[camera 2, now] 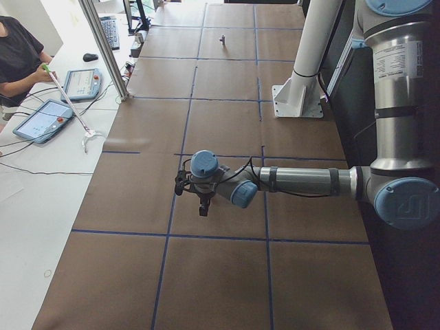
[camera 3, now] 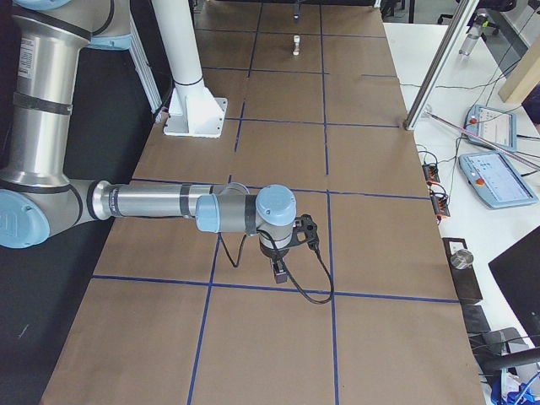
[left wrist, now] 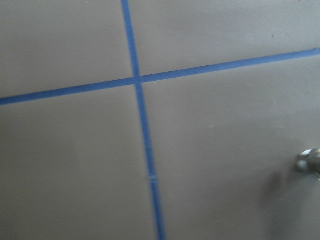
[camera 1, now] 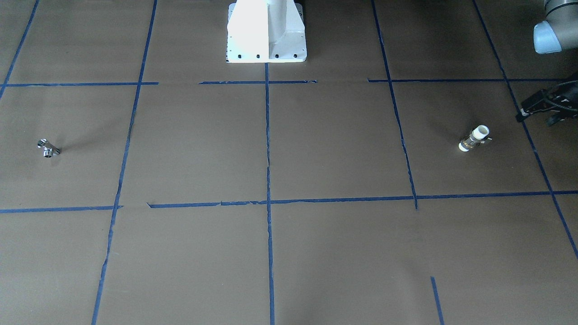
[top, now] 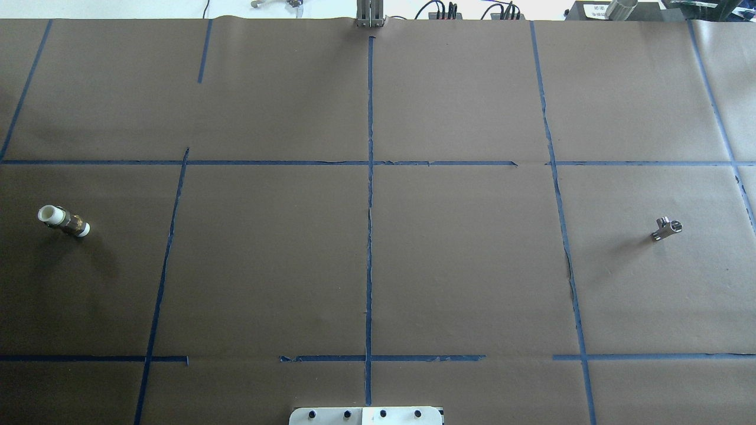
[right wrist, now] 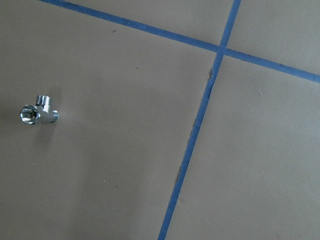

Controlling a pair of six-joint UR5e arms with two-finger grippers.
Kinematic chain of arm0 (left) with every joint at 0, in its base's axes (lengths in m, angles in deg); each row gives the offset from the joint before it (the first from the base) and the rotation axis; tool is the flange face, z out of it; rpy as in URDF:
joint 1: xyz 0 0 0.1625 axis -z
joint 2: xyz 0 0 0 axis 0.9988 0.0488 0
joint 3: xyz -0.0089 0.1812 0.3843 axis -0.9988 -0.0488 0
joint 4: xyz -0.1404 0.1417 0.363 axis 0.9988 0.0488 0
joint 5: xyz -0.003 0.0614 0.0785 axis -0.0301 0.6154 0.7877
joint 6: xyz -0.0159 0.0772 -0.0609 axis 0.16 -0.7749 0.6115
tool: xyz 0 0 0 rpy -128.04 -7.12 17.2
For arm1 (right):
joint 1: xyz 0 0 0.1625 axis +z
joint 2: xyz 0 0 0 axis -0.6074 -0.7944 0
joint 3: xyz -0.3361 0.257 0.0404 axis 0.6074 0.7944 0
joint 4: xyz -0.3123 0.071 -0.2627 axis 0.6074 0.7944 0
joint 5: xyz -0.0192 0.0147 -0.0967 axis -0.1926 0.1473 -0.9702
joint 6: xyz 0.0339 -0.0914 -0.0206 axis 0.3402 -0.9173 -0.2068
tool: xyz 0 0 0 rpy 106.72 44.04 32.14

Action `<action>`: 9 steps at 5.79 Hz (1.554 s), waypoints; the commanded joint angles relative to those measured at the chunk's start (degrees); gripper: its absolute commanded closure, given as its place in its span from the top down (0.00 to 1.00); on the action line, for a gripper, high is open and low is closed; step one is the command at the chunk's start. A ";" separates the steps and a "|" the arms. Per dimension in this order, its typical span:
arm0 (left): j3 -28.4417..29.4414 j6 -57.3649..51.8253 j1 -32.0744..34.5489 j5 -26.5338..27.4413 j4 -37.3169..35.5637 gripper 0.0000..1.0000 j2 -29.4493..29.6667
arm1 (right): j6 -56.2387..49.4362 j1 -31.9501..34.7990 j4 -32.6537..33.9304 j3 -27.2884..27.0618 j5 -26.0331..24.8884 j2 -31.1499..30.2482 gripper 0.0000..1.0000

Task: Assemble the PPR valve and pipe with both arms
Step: 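Lower the left gripper toward the white PPR pipe fitting, then grasp the white PPR pipe fitting with the left gripper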

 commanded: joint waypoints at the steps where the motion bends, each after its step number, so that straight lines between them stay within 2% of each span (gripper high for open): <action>1: -2.76 18.41 -9.30 6.27 4.92 1.00 2.42 | 0.09 -0.51 0.01 -0.01 0.17 -0.17 1.00; 3: -3.22 19.03 -10.04 6.75 4.93 1.00 2.44 | 0.18 -0.61 -0.08 -0.01 0.26 -0.08 1.00; 4: -3.14 18.94 -11.17 10.67 4.84 1.00 2.35 | 0.18 -0.69 -0.08 -0.01 0.61 -0.08 1.00; 5: -3.13 18.86 -11.44 12.36 4.75 0.97 2.26 | 0.09 -0.96 -0.08 -0.01 0.61 -0.08 1.00; 7: -3.13 18.86 -11.44 12.38 4.67 0.91 2.08 | 0.27 -1.05 -0.08 -0.01 0.61 -0.08 1.00; 9: -3.22 18.68 -11.53 12.38 4.67 0.91 2.00 | 0.35 -1.13 0.00 -0.01 0.61 -0.08 1.00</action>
